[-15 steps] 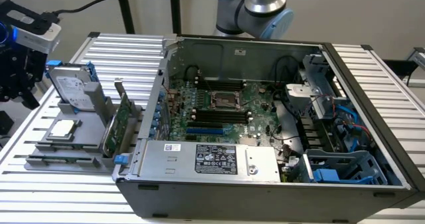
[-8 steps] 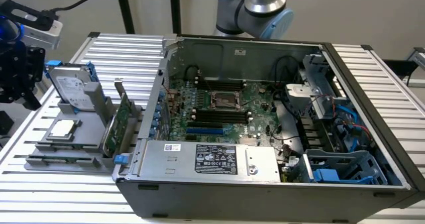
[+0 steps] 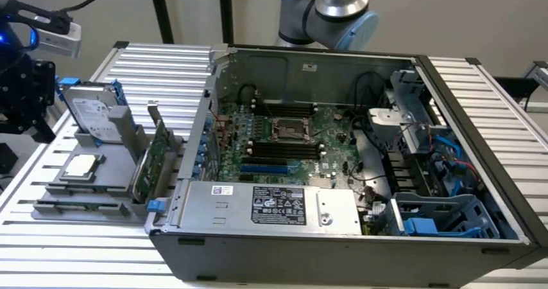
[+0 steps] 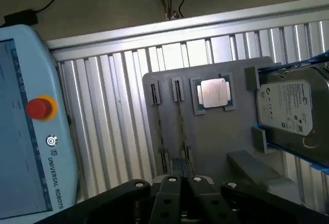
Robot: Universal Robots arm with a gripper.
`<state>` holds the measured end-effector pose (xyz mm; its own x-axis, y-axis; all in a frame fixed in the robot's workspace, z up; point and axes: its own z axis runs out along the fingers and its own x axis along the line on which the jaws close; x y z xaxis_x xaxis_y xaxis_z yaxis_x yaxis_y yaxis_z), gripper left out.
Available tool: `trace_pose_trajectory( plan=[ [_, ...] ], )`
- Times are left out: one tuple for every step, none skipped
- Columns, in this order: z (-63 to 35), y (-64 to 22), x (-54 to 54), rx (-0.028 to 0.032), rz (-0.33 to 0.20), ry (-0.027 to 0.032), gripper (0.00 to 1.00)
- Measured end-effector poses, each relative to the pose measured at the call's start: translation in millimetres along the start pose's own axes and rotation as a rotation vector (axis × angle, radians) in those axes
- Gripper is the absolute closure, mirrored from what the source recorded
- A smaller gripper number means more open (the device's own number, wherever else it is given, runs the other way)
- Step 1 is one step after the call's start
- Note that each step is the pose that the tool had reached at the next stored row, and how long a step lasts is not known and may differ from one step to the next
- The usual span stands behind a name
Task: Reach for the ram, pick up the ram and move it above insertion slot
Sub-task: 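Pick up the ram and move it above insertion slot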
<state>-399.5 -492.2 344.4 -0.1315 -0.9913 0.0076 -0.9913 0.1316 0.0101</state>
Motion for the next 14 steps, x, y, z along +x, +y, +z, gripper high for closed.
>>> trace_pose_trajectory(
  plan=[
    [0.3, 0.0, 0.0, 0.0027, -0.018, -0.0001, 0.89],
    [0.5, 0.0, 0.0, 0.0054, -0.036, -0.0003, 0.89],
    [0.7, 0.0, 0.0, 0.0084, -0.054, -0.0005, 0.89],
    [0.9, 0.0, 0.0, 0.0113, -0.072, -0.0006, 0.89],
    [1.2, 0.0, 0.0, 0.0146, -0.089, -0.0008, 0.89],
    [1.4, 0.0, 0.0, 0.0173, -0.104, -0.0015, 0.89],
    [1.5, -0.1, 0.0, 0.0175, -0.110, -0.0019, 0.89],
    [1.5, 0.0, -0.1, 0.0176, -0.112, -0.0023, 0.89],
    [1.5, 0.0, 0.0, 0.0176, -0.113, -0.0023, 0.88],
    [1.5, 0.0, 0.0, 0.0176, -0.113, -0.0024, 0.82],
    [1.5, 0.0, 0.0, 0.0173, -0.113, -0.0024, 0.82],
    [1.6, 0.0, 0.0, 0.0170, -0.113, -0.0022, 0.76],
    [2.1, 0.0, 0.0, 0.0169, -0.113, -0.0023, 0.70],
    [3.1, 0.0, 0.0, 0.0170, -0.113, -0.0028, 0.70]
  ],
)
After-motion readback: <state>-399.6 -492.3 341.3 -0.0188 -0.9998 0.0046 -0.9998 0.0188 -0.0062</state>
